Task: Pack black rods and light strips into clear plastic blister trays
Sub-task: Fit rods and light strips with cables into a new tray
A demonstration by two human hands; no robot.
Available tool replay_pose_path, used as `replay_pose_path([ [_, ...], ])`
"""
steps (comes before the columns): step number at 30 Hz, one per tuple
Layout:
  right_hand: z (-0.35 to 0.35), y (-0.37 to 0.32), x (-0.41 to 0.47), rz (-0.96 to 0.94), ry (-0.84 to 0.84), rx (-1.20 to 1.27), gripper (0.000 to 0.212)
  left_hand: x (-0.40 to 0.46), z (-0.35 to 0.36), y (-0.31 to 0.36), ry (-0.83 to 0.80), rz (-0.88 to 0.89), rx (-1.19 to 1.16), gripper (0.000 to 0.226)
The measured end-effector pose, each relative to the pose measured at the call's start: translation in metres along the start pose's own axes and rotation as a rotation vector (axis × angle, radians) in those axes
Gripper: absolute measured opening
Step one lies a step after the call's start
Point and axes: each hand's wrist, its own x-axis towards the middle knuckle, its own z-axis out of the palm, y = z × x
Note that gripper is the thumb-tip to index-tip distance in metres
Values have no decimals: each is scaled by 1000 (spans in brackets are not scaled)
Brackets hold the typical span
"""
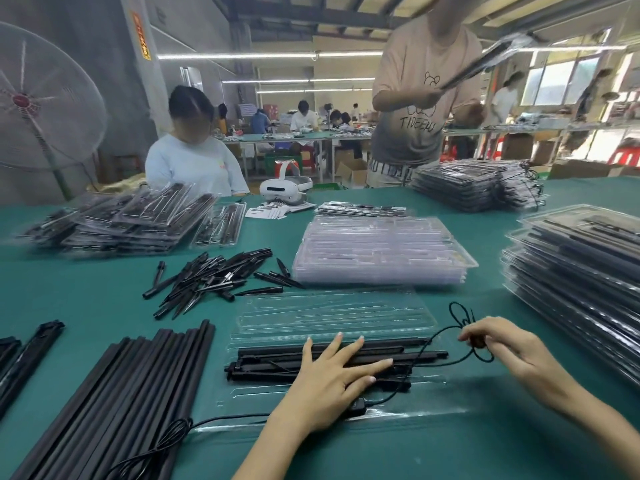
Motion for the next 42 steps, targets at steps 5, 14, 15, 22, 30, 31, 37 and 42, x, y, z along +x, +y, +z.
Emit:
replay_pose_path([
  [5, 1, -1, 5, -81, -28, -169, 47, 0, 1, 1, 20, -23, -8, 37],
  [14, -7, 16, -2, -87, -72, -242, 71, 7, 0, 14, 53, 6, -203, 36],
  [15, -10, 16, -2, -102, -61, -273, 65, 8, 1, 16, 58, 1, -201, 35],
  [22, -18, 4, -4, -170, 14, -407, 52, 10, 6, 16, -6, 8, -51, 42],
  [30, -20, 8, -6, -155, -13, -536, 11, 9, 7, 18, -26, -10, -41, 43],
  [31, -20, 6, -7, -136, -24, -507, 11, 9, 6, 18, -33, -8, -40, 45],
  [37, -9, -9, -14, -20, -20, -178, 34, 9, 3, 17, -53, -7, -64, 54],
  [42, 9, -13, -16, 247, 1, 188, 46, 9, 4, 18, -47, -21, -81, 55],
])
